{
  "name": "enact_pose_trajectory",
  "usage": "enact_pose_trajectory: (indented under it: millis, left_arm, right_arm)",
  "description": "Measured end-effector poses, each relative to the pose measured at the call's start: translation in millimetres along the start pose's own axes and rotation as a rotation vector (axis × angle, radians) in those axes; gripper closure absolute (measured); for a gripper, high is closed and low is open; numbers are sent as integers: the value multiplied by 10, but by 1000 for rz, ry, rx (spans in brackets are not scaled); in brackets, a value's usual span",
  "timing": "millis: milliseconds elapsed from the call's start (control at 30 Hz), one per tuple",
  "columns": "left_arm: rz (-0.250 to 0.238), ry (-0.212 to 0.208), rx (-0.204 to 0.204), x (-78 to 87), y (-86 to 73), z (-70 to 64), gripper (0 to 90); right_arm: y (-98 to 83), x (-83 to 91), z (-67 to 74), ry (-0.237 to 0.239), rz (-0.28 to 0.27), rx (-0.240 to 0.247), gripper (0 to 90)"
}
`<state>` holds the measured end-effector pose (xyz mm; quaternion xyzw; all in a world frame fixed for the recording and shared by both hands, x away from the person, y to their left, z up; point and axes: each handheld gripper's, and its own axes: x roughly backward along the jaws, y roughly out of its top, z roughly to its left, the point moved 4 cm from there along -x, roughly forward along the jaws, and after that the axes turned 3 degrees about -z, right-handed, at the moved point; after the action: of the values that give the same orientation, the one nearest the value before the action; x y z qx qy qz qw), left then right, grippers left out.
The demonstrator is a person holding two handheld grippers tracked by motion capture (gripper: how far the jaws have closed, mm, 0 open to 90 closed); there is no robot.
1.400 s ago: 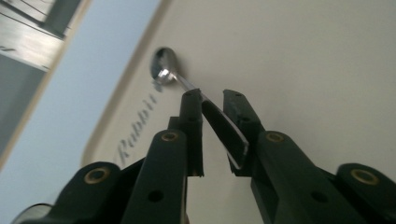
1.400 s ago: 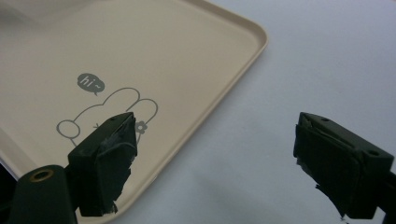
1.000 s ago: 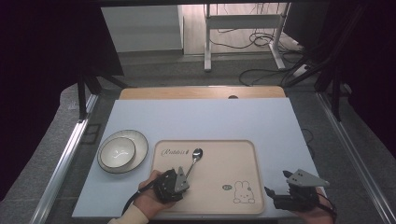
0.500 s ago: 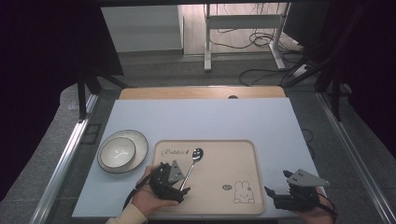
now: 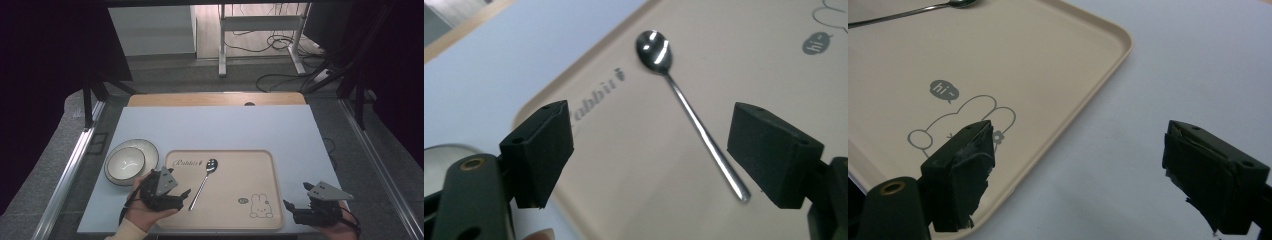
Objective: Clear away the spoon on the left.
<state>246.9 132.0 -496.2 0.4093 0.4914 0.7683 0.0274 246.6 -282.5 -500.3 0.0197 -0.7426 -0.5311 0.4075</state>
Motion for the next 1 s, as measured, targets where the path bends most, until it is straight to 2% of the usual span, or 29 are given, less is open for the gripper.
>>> enact_pose_trajectory:
  millis: [200, 400, 633, 800, 1000]
  left_arm:
    - [-5, 39, 47, 169, -135, 153, 192]
    - [-4, 60, 71, 308, -279, 208, 199]
    - [14, 73, 64, 398, -418, 234, 213]
    - [15, 76, 67, 406, -448, 246, 217]
    - [30, 65, 41, 368, -450, 229, 217]
  right_arm:
    - [5, 3, -5, 1, -5, 1, 134]
    - [2, 8, -15, 0, -9, -2, 134]
    - [-4, -2, -19, -5, -5, -1, 132]
    - [-9, -2, -25, -8, -2, 3, 131]
    - [-8, 0, -23, -8, -4, 3, 131]
